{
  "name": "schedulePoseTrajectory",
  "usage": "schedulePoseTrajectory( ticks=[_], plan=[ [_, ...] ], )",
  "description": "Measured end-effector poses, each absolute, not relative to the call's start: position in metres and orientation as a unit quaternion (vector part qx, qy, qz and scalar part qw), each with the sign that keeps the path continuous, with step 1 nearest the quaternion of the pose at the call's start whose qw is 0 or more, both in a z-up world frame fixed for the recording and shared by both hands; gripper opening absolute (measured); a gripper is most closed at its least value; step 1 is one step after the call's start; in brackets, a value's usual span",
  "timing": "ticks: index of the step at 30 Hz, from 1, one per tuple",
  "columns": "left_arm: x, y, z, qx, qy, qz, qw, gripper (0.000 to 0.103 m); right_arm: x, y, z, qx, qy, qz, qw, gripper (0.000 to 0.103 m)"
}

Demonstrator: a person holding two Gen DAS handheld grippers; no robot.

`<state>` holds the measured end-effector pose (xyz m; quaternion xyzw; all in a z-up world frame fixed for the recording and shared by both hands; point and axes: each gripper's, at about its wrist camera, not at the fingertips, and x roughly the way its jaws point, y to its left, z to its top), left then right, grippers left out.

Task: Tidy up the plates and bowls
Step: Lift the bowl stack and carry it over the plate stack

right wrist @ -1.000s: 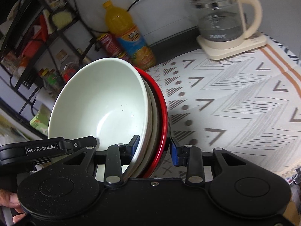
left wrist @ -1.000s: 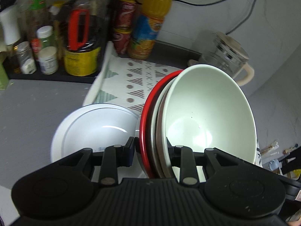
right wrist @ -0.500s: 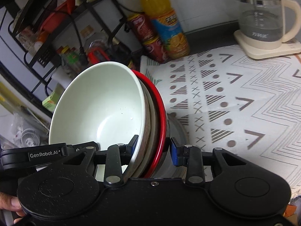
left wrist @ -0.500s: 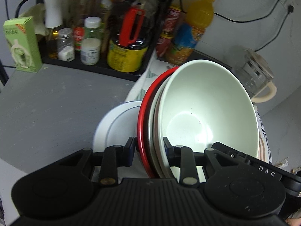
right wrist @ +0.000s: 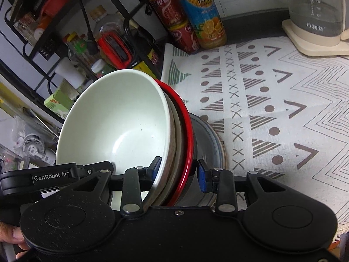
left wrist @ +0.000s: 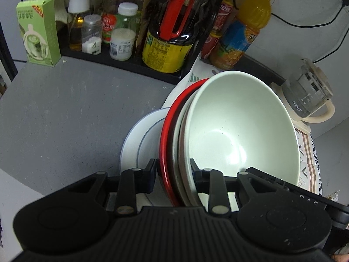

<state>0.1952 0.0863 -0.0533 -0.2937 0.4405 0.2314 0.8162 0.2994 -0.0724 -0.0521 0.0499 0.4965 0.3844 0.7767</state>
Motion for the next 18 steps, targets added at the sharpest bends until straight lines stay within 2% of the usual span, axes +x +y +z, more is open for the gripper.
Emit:
schedulePoseTrajectory(
  ticks=[18],
  plan=[
    [0.206, 0.1, -0.091, -0.328, 0.469, 0.249, 0.782, 0.028, 0.323, -0.049, -0.073, 0.021, 0.544, 0.383, 0.747, 0.034]
  ],
)
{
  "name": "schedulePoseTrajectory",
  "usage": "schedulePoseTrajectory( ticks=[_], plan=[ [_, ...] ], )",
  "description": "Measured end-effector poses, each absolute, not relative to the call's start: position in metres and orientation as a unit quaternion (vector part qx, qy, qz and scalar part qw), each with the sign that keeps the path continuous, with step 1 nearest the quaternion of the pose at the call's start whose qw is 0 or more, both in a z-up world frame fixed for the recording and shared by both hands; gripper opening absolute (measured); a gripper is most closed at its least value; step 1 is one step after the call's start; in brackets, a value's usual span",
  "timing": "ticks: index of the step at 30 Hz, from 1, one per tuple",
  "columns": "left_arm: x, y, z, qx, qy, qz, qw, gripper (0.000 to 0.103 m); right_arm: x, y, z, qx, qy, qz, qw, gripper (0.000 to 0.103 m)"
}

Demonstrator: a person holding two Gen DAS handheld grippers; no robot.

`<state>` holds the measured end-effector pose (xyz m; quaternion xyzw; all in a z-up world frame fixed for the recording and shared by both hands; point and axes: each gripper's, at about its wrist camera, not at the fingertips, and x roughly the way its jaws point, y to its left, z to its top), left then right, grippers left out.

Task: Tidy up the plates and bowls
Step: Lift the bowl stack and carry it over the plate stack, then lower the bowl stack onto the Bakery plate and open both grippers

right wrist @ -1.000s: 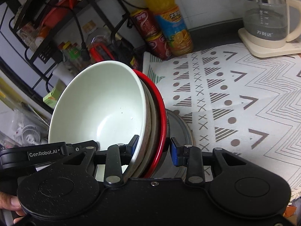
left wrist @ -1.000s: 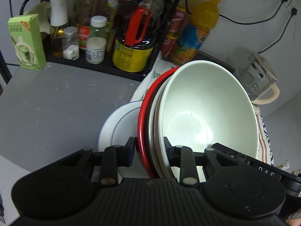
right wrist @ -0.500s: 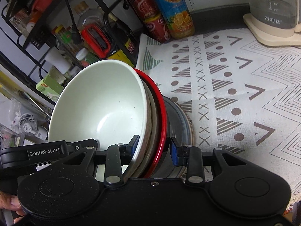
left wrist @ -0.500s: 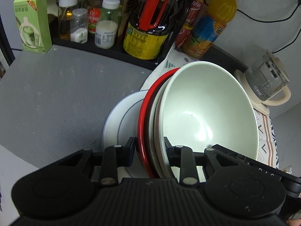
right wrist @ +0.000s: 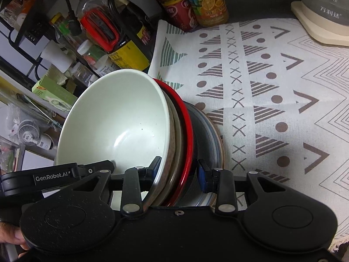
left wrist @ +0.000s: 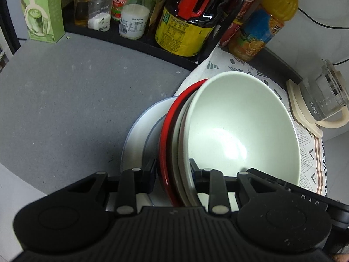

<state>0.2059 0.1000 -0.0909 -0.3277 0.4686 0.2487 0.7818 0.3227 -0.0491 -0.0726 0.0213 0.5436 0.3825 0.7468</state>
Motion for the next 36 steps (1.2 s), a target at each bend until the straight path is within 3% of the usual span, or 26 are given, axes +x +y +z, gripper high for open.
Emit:
schedulePoseTrajectory(
  ticks=[11, 13, 17, 19, 23, 26, 30, 33, 36],
  plan=[
    [0.212, 0.106, -0.096, -0.33, 0.48, 0.247, 0.774, 0.03, 0.327, -0.044, -0.071, 0.021, 0.539, 0.405, 0.738, 0.044],
    [0.215, 0.104, -0.09, -0.309, 0.472, 0.249, 0.788, 0.036, 0.329, -0.044, -0.07, 0.02, 0.538, 0.408, 0.738, 0.044],
    [0.223, 0.107, -0.08, -0.282, 0.465, 0.239, 0.805, 0.059, 0.336, -0.042, -0.063, 0.017, 0.524, 0.416, 0.743, 0.047],
    [0.227, 0.108, -0.078, -0.269, 0.465, 0.234, 0.81, 0.063, 0.339, -0.041, -0.058, 0.009, 0.516, 0.417, 0.748, 0.054],
    [0.234, 0.112, -0.074, -0.265, 0.464, 0.229, 0.814, 0.07, 0.347, -0.044, -0.048, 0.012, 0.505, 0.409, 0.76, 0.057],
    [0.238, 0.112, -0.072, -0.257, 0.458, 0.224, 0.821, 0.081, 0.348, -0.052, -0.039, 0.018, 0.492, 0.396, 0.775, 0.068],
    [0.24, 0.109, -0.068, -0.253, 0.455, 0.21, 0.828, 0.084, 0.339, -0.062, -0.03, 0.02, 0.469, 0.381, 0.796, 0.088],
    [0.237, 0.103, -0.064, -0.243, 0.442, 0.208, 0.838, 0.087, 0.332, -0.073, -0.023, 0.032, 0.456, 0.358, 0.814, 0.09],
    [0.234, 0.098, -0.057, -0.235, 0.44, 0.207, 0.842, 0.087, 0.32, -0.086, -0.013, 0.045, 0.429, 0.329, 0.84, 0.102]
  ],
)
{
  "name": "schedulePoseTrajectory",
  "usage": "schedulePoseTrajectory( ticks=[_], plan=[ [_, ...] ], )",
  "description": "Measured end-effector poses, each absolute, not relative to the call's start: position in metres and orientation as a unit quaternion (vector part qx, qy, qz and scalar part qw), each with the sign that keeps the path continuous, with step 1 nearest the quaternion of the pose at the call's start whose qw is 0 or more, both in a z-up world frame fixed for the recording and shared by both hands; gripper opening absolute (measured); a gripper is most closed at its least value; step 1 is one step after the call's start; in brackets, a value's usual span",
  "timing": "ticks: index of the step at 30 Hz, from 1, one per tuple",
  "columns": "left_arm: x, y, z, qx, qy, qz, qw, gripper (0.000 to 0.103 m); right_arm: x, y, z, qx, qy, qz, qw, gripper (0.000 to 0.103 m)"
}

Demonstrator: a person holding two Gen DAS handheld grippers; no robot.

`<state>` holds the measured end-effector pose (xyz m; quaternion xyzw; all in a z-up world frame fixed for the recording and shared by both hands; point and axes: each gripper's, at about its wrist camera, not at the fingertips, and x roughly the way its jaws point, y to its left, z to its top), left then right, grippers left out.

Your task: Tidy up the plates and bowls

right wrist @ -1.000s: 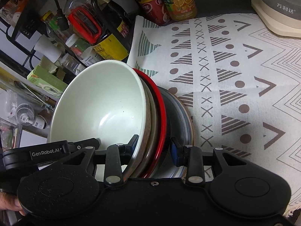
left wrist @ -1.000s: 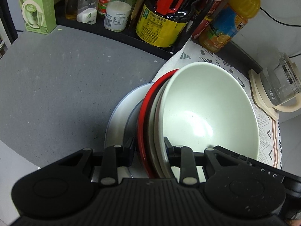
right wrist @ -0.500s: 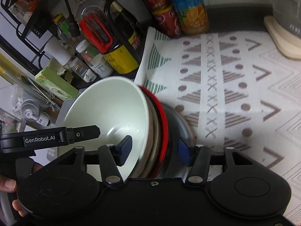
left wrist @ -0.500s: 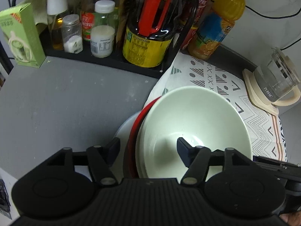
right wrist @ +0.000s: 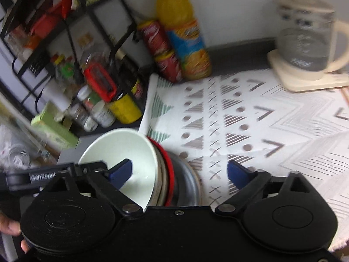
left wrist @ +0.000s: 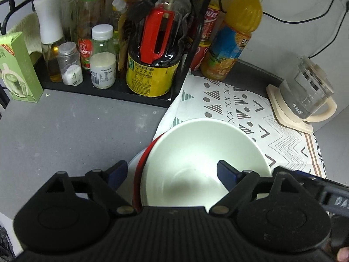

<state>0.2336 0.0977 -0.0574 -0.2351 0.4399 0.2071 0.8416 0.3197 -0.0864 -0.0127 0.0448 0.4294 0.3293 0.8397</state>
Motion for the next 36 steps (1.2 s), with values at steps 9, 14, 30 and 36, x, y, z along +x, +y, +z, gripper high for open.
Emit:
schedulePoseTrajectory(
  ticks=[9, 14, 30, 36],
  plan=[
    [0.204, 0.084, -0.036, -0.216, 0.419, 0.191, 0.861, 0.09, 0.274, -0.118, 0.011, 0.066, 0.381, 0.287, 0.876, 0.103],
    [0.186, 0.074, -0.023, -0.207, 0.41, 0.171, 0.872, 0.094, 0.248, -0.13, 0.023, 0.078, 0.365, 0.269, 0.888, 0.103],
    [0.123, 0.039, 0.006, -0.177, 0.375, 0.107, 0.904, 0.103, 0.165, -0.163, 0.043, 0.077, 0.326, 0.216, 0.917, 0.103],
    [0.102, 0.032, 0.015, -0.169, 0.365, 0.092, 0.911, 0.103, 0.137, -0.17, 0.047, 0.069, 0.317, 0.203, 0.924, 0.103]
  ],
)
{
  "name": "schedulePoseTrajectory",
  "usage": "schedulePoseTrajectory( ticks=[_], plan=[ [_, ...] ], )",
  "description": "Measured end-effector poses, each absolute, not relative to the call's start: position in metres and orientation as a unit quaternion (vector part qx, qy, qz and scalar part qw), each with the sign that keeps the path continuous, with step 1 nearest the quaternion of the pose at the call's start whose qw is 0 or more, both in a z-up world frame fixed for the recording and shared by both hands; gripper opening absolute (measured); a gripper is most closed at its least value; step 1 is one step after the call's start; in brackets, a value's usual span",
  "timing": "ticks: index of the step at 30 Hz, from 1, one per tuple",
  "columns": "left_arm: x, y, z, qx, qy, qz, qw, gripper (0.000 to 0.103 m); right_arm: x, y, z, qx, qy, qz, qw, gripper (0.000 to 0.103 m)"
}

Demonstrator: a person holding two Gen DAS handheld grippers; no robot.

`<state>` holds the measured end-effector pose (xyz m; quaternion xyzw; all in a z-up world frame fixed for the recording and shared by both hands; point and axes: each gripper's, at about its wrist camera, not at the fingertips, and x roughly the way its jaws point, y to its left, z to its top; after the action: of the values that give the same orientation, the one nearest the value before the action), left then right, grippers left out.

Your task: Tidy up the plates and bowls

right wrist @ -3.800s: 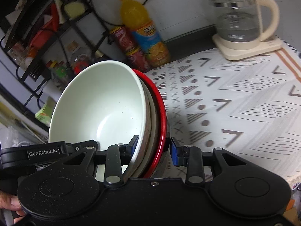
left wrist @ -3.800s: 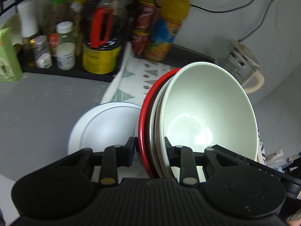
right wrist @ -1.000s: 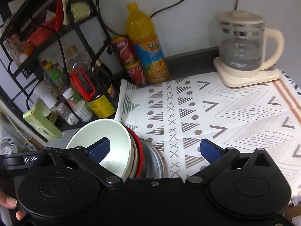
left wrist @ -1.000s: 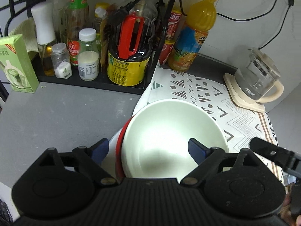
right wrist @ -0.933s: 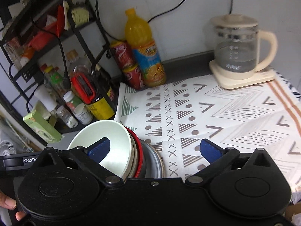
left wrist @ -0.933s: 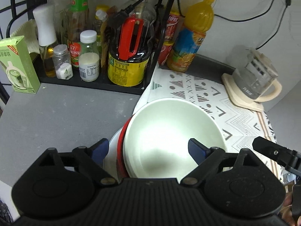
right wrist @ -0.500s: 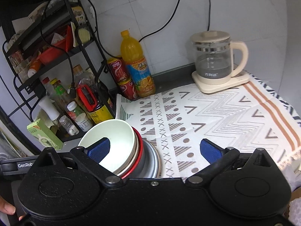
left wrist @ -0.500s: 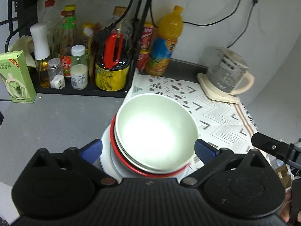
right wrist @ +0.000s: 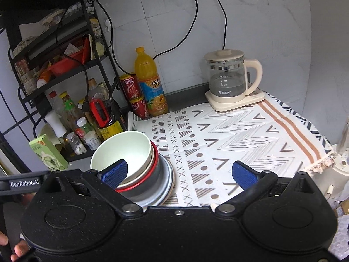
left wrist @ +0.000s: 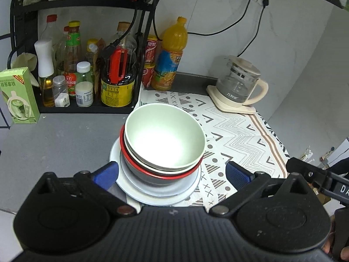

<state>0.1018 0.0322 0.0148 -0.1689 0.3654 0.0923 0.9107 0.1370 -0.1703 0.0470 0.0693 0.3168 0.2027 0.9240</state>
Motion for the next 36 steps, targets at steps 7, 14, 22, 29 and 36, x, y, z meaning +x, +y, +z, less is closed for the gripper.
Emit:
schedulePoseTrajectory(
  ticks=[7, 14, 22, 29, 36],
  plan=[
    [0.08, 0.024, 0.02, -0.158, 0.365, 0.078, 0.914, 0.103, 0.107, -0.188, 0.048, 0.077, 0.305, 0.184, 0.931, 0.103],
    [0.065, 0.007, 0.021, -0.146, 0.358, 0.066, 0.92, 0.103, 0.085, -0.202, 0.047, 0.077, 0.299, 0.169, 0.936, 0.103],
    [0.05, -0.007, 0.021, -0.125, 0.359, 0.054, 0.923, 0.103, 0.065, -0.205, 0.042, 0.071, 0.301, 0.161, 0.937, 0.103],
    [0.033, -0.012, 0.019, -0.102, 0.356, 0.041, 0.928, 0.103, 0.049, -0.206, 0.037, 0.059, 0.303, 0.154, 0.939, 0.103],
    [0.018, -0.013, 0.008, -0.089, 0.358, 0.037, 0.929, 0.103, 0.038, -0.203, 0.032, 0.031, 0.3, 0.149, 0.942, 0.103]
  ],
)
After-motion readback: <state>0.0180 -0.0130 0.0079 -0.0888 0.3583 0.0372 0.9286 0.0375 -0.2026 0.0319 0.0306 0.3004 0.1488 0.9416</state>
